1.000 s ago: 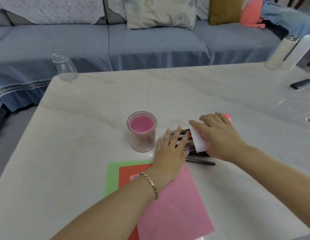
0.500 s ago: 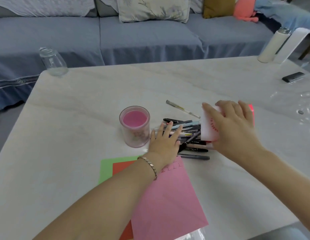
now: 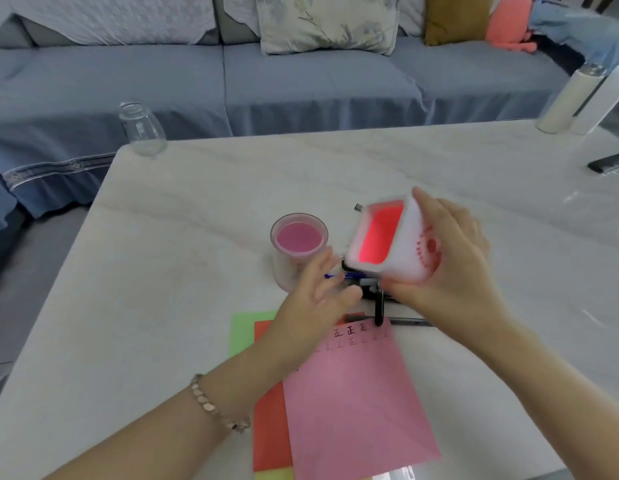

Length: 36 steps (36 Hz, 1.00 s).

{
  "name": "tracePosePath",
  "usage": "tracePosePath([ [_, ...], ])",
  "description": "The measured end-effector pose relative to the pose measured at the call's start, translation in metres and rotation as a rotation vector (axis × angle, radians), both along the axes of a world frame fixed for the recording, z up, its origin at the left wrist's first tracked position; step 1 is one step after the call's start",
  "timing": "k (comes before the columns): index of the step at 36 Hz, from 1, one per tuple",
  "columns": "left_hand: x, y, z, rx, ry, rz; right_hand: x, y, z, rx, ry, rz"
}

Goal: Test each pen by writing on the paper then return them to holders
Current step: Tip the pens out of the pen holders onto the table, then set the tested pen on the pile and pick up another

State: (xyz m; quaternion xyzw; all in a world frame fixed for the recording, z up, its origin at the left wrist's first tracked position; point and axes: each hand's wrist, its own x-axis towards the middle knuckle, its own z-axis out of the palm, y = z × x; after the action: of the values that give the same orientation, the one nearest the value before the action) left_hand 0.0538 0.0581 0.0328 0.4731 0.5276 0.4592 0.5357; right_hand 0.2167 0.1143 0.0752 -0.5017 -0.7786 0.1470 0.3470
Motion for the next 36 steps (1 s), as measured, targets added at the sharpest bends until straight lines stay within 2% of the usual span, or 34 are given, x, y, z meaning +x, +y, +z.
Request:
tracePosePath([
  [3, -0.003, -0.006, 0.015, 0.0, -0.064, 0.001, -0.019, -0.018, -0.006, -0.216, 0.161, 0.106],
  [8, -0.006, -0.022, 0.014, 0.052, 0.075, 0.309, -0.047, -0.036, -0.026, -0.299, 0.211, 0.156],
  [11, -0.019, -0.036, 0.002, 0.093, 0.104, 0.414, -0.048, -0.036, -0.029, -0.321, 0.095, 0.346],
  [13, -0.032, -0.045, -0.003, 0.124, 0.124, 0.479, -0.041, -0.033, -0.033, -0.321, -0.034, 0.367],
  [16, -0.053, -0.054, -0.008, 0.122, 0.242, 0.59, -0.026, -0.019, -0.041, -0.295, -0.134, 0.127],
  [20, -0.083, -0.047, -0.02, 0.074, 0.497, 0.702, -0.007, 0.005, -0.056, -0.439, -0.371, -0.175],
  [23, -0.096, -0.031, -0.024, 0.053, 0.593, 0.752, -0.006, 0.011, -0.066, -0.556, -0.497, -0.244],
  [27, -0.103, -0.008, -0.025, 0.009, 0.608, 0.772, -0.014, 0.012, -0.076, -0.622, -0.568, -0.27],
  [30, -0.107, 0.002, -0.029, -0.053, 0.583, 0.752, -0.016, 0.012, -0.082, -0.654, -0.517, -0.27],
  [32, -0.109, 0.004, -0.033, -0.09, 0.583, 0.726, -0.016, 0.012, -0.083, -0.649, -0.413, -0.26],
  [35, -0.102, 0.001, -0.034, -0.111, 0.701, 0.737, -0.021, 0.007, -0.077, -0.639, -0.094, -0.197],
  [36, -0.095, -0.003, -0.032, -0.051, 0.783, 0.764, -0.024, 0.003, -0.072, -0.662, 0.042, -0.171],
])
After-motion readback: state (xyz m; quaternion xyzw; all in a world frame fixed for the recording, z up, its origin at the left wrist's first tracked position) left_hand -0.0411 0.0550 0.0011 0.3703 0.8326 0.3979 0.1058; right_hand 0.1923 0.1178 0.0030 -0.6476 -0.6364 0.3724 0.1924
